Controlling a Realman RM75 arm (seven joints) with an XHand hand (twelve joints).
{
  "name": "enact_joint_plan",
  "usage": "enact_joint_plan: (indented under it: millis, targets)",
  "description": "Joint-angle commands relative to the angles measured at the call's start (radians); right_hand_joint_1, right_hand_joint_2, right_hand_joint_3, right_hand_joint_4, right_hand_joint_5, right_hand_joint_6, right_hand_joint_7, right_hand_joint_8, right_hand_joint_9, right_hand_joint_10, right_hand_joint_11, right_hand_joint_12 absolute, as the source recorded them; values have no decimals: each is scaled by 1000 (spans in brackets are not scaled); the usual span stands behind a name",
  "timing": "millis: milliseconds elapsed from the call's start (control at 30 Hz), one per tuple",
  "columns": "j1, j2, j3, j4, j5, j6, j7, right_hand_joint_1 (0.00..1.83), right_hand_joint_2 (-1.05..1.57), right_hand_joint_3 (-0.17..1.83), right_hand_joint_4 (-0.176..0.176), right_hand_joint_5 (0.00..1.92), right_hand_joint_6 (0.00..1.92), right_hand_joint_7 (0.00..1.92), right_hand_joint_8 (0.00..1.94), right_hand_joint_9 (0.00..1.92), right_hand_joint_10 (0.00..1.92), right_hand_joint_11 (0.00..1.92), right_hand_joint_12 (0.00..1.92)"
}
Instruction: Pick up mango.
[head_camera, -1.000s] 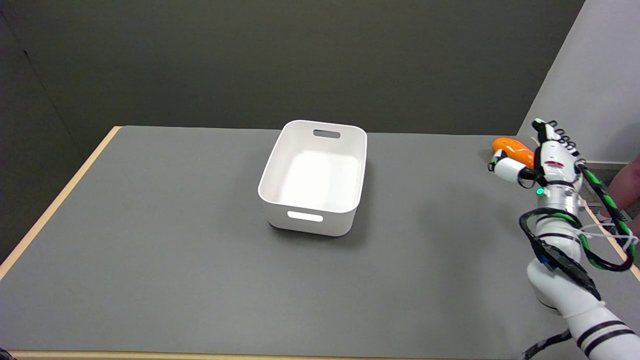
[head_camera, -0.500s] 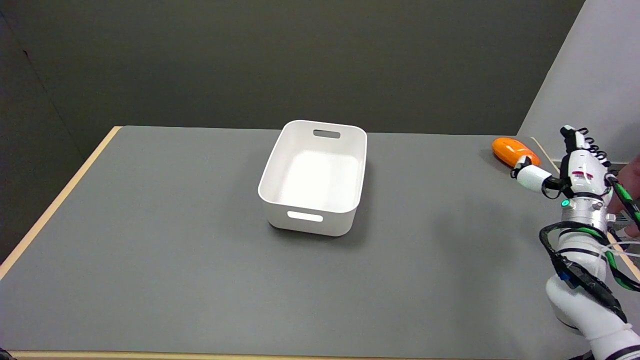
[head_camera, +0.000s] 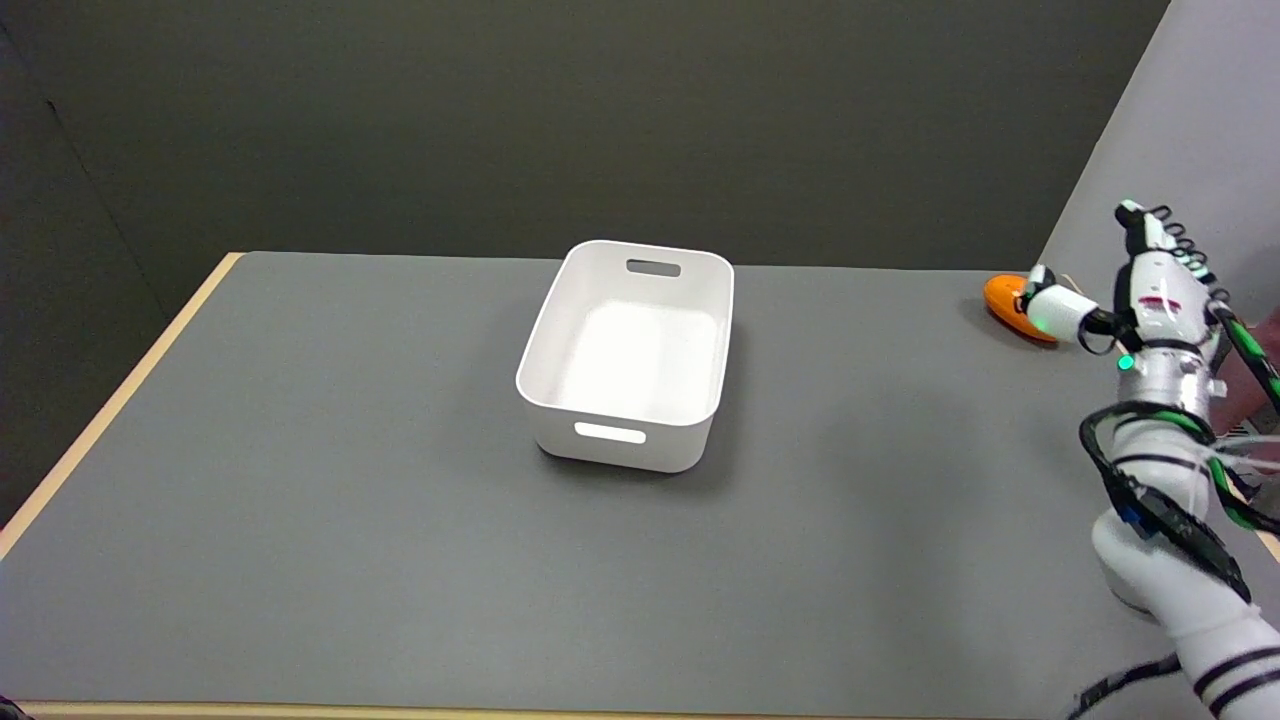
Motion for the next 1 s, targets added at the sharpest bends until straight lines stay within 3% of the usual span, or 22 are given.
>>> enact_joint_plan:
  millis: [33, 267, 600, 1000]
  targets:
    - [381, 151, -123, 377, 5, -348, -113, 588, 635, 988, -14, 71, 275, 104, 291, 87, 639, 38, 1129]
    - [555, 225, -248, 654, -2, -384, -113, 537, 612, 967, -23, 64, 181, 87, 225, 50, 617, 35, 1107]
    - [566, 328, -267, 688, -30, -475, -214, 515, 604, 962, -24, 60, 168, 77, 216, 41, 608, 24, 1088]
    - [530, 409, -257, 754, -54, -520, -215, 493, 595, 954, -32, 59, 163, 81, 222, 45, 617, 40, 1098]
